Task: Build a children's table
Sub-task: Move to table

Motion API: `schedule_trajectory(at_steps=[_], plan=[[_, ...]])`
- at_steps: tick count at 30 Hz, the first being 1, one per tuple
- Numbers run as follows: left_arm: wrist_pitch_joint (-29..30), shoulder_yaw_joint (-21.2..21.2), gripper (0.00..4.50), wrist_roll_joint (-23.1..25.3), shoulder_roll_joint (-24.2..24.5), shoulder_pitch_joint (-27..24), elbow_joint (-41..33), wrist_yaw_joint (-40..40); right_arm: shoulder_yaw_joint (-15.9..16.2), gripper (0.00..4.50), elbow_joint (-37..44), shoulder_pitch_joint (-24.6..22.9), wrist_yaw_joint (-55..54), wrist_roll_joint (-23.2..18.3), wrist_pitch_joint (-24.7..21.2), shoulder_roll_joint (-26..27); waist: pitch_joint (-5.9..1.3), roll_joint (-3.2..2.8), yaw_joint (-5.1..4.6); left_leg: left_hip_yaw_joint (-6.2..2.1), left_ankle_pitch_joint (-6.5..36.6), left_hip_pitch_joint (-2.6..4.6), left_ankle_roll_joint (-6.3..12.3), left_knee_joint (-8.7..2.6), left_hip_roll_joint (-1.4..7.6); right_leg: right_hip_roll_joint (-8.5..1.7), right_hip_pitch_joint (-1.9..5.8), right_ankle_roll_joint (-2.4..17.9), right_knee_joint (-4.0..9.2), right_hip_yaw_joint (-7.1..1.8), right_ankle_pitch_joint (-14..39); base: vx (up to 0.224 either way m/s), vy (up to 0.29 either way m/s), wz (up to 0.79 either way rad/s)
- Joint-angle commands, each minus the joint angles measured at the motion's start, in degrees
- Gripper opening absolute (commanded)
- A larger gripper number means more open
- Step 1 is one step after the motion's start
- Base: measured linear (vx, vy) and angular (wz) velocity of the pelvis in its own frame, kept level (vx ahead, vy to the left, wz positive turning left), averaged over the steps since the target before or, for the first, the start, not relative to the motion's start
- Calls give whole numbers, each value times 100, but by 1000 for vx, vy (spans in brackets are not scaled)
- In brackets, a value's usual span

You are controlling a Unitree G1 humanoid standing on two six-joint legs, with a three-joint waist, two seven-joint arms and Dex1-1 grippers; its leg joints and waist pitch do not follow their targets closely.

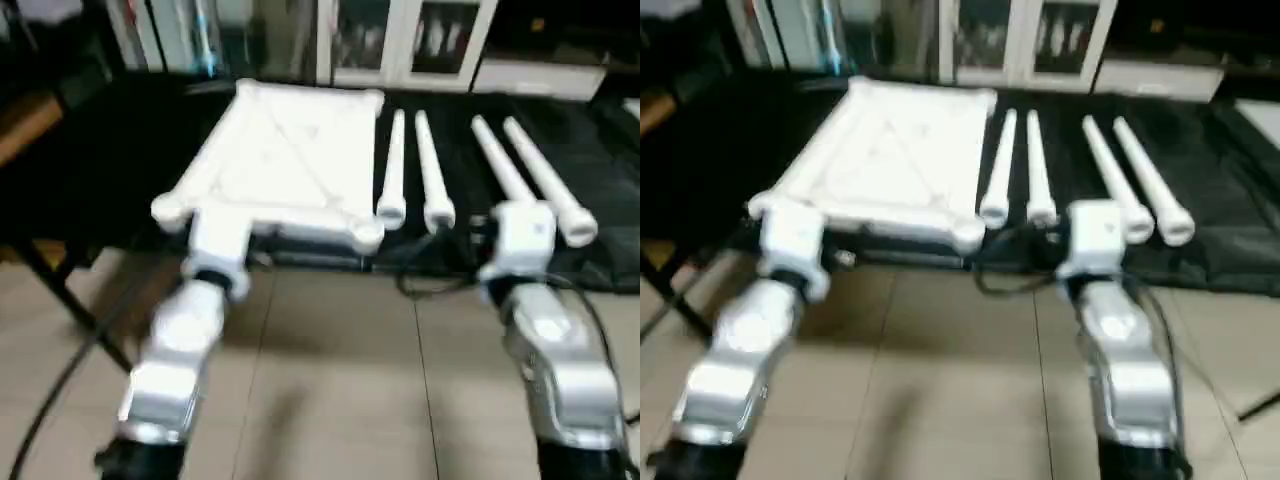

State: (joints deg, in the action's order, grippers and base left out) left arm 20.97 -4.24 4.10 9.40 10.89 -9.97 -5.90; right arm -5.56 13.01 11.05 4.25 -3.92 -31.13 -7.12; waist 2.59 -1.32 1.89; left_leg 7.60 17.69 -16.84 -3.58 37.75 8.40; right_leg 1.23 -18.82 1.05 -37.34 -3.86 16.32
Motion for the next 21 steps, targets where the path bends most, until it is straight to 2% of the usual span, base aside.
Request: schedule_trajectory(at_steps=[1, 2, 3, 4, 5, 6, 7, 8, 9, 10, 11, 12, 13, 14, 15, 16, 17, 18, 19, 20, 21], plan=[[17, 60, 439, -31, 5, -8, -59, -2, 51, 450, 100, 29, 20, -18, -48, -30, -330, -86, -282, -515, -415, 846, -44, -893, 1071, -504, -613, 289, -227, 377, 400, 82, -14, -51], [-6, 92, 439, -26, 3, -80, -39, -17, 104, 450, 108, 31, 59, -26, -49, -68, -266, -103, -285, -580, -314, 516, 1124, -893, 794, -688, -487, 136, -104, 510, -138, 82, -14, -51], [-11, 91, 439, -22, 7, -92, -37, -24, 116, 450, 103, 33, 77, -27, -51, -80, -355, 75, -340, -434, -337, 547, 1459, -698, 556, -773, -430, 310, 135, 469, -573, 87, -27, -16], [-29, 84, 439, -8, 17, -127, -30, -47, 155, 450, 89, 37, 137, -31, -60, -122, -359, 208, -192, 17, -415, -158, 1632, -257, -183, -934, 306, 986, 422, 30, -1154, 112, -15, 11], [-33, 90, 439, -26, 18, -147, -44, -68, 165, 450, 83, 38, 167, -30, -42, -137, -444, 391, 3, -72, -34, -584, 1395, 240, -188, -1376, 826, 1645, 727, -498, -792, 112, -15, 11], [-37, 97, 439, -33, 25, -164, -57, -72, 159, 450, 90, 31, 164, -33, -32, -127, -447, 314, 74, -165, -123, -723, 1188, 364, -100, -1491, 931, 1930, 705, -564, -999, 117, 0, 15], [-41, 98, 439, -36, 29, -174, -62, -70, 153, 450, 94, 30, 165, -34, -26, -122, -407, 296, 72, -244, -414, -905, 792, 375, -61, -1289, 927, 2203, 615, -395, -1688, 99, 18, 8], [-49, 92, 439, -36, 33, -197, -70, -59, 124, 450, 109, 24, 163, -51, -14, -105, -334, 168, 37, -272, -785, -837, 577, 73, 20, -1018, 726, 2195, 635, -83, -1571, 99, 18, 8], [-49, 92, 439, -36, 33, -197, -70, -59, 124, 450, 109, 24, 163, -51, -14, -105, -340, 52, 12, -262, -993, -704, 575, -200, 87, -815, 631, 2017, 615, 131, -1166, 91, 19, 3], [-43, 69, 439, -26, 30, -220, -87, -40, 94, 450, 130, 14, 155, -56, -13, -93, -320, -286, -83, -444, -576, -205, 711, -680, 411, -418, 276, 1269, 430, 550, -36, 89, 64, -8], [-41, 65, 439, -24, 28, -223, -90, -37, 91, 450, 134, 12, 154, -56, -14, -93, -302, -359, -377, -936, 622, 166, 1115, -902, 849, -353, -136, 731, -220, 712, 768, 89, 64, -8], [0, 40, 439, -12, -9, -236, -145, -29, 64, 450, 144, 7, 127, -117, -72, -67, -333, -257, -354, -975, 962, 332, 1319, -849, 909, -418, -285, 498, -281, 707, 738, 103, 74, -2], [0, 40, 439, -12, -9, -236, -145, -29, 64, 450, 144, 7, 127, -117, -72, -67, -340, -218, -377, -1019, 1022, 369, 1575, -860, 951, -476, -348, 285, -359, 685, 579, 108, 28, 13], [7, 25, 439, 14, -38, -255, -177, -33, 93, 450, 123, 1, 124, -123, -102, -86, -341, -144, -407, -967, 242, 418, 2359, -778, 850, -580, -573, -242, -427, 661, 175, 108, 28, 13], [6, 20, 439, 30, -45, -261, -184, -37, 119, 450, 106, 0, 133, -109, -99, -107, -315, -161, -405, -678, 138, 433, 2166, -805, 919, -636, -641, -262, -390, 645, 54, 84, 9, 1], [5, 10, 439, 33, -42, -265, -189, -34, 132, 450, 94, 0, 146, -96, -94, -118, -264, 78, -391, -384, 494, 260, 1846, -892, 820, -708, -500, -115, -183, 612, -332, 77, -55, -24], [11, 3, 439, 30, -38, -266, -201, -35, 134, 450, 94, 4, 150, -92, -91, -118, -230, 194, -272, 213, 1618, 321, 1093, -788, 507, -736, -463, 464, 338, 473, 111, 77, -55, -24], [14, -5, 439, 26, -31, -259, -202, -34, 118, 450, 87, 17, 157, -103, -88, -108, -156, 366, -240, 441, 1966, 181, 708, -409, 89, -726, -315, 852, 694, 121, 1174, 128, -98, -42], [6, -12, 439, 22, -16, -253, -193, -44, 114, 450, 82, 23, 161, -100, -87, -106, -235, 437, 44, 272, 1208, -169, 508, 232, -180, -1150, 381, 1442, 983, -708, 2485, 154, -83, -47], [-12, -12, 439, 23, 6, -243, -175, -60, 111, 450, 74, 30, 163, -94, -84, -104, -253, 386, 205, -15, 472, -504, 294, 419, -204, -1113, 679, 1753, 877, -1022, 2049, 154, -83, -47], [-26, -13, 439, 31, 26, -223, -152, -79, 99, 450, 57, 46, 167, -97, -84, -113, -234, 392, 197, -99, 323, -575, 139, 478, -252, -965, 699, 1796, 836, -1086, 1649, 127, -68, -54]])
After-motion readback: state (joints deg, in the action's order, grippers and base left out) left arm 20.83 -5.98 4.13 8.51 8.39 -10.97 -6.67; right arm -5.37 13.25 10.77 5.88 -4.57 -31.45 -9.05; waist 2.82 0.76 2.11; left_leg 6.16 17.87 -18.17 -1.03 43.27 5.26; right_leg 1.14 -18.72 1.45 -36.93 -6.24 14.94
